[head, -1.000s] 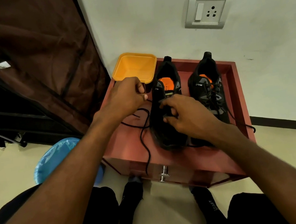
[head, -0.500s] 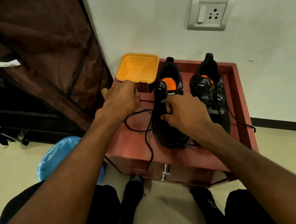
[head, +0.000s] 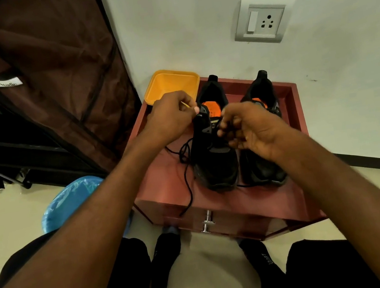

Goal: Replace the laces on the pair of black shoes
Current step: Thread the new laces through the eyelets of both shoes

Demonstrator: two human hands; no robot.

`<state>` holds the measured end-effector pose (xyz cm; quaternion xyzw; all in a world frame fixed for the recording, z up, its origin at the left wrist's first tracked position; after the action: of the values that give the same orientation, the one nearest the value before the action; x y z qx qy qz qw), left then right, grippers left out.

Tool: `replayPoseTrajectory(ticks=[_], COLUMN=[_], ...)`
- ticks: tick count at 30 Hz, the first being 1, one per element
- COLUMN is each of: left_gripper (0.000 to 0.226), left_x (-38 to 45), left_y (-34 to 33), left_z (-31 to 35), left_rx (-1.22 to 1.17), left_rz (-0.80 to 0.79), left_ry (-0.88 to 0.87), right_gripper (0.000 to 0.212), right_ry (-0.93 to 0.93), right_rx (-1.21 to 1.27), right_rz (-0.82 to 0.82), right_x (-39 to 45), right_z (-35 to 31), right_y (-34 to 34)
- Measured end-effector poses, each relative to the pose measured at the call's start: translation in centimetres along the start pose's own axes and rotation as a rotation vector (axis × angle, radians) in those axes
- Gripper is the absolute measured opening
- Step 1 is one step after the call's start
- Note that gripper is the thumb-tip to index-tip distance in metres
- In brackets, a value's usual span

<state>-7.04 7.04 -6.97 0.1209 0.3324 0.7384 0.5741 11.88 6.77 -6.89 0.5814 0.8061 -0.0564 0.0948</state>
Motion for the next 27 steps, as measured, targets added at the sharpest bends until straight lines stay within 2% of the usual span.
replayPoseTrajectory(ticks=[2,3,5,8,10,13,16,18,25,27], left_gripper=[0.01,0.015,0.028,0.03,0.034,0.04,0.035,0.024,0.025,0.014], left_x=[-0.8,-1.4,-2.4,-3.7,-3.8,-2.2,-0.8,-0.3,0.6,0.8], left_y=[-0.4,-0.6,-1.3,-2.4,-2.6,-1.5,-1.0,-0.6,-0.1,-0.2], left_z=[1.5,2.3,4.1,5.9,5.8,3.7,0.0,-2.0,-4.9,-4.7], left_rx=[-0.27,-0.386,-0.522,-0.531,-0.479,-0.258,0.391,0.64,0.866,0.866], left_rz=[-0.109,-0.167,-0.292,-0.442,-0.428,-0.27,-0.167,-0.105,-0.173,-0.177], left_ry=[-0.044,-0.06,-0.087,-0.177,-0.191,-0.099,0.008,0.054,0.206,0.156], right_gripper=[0.01,0.009,0.007,0.011,0.013,0.012,0.013,0.015,0.019,0.019], right_ry=[0.132,0.21,0.369,0.534,0.573,0.535,0.552,0.563,0.468,0.458], right_rx=[0.173,0.171,-0.007,-0.063,-0.029,0.171,0.409,0.449,0.359,0.305], right_rz=[0.04,0.041,0.004,-0.05,-0.006,0.106,0.145,0.143,-0.014,-0.082], right_x=[-0.2,-0.3,-0.8,-1.6,-1.9,-1.3,-0.8,-0.6,-0.2,-0.2], right_z=[-2.0,-3.0,-4.7,-6.2,-6.6,-6.5,-6.5,-6.6,-5.6,-5.4], right_y=[1.2,1.7,2.1,1.9,2.5,4.3,6.1,6.7,5.0,4.4])
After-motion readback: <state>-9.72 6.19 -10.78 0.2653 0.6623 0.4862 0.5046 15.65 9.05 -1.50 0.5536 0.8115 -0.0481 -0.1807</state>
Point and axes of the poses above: each hand's wrist, its own x-axis towards the middle knuckle, its own y-axis out of the back of the hand, z = x × y, the point moved 6 cm from there along x, towards the middle knuckle, and after that the axes turned 15 degrees about y, right-handed, at the moved point
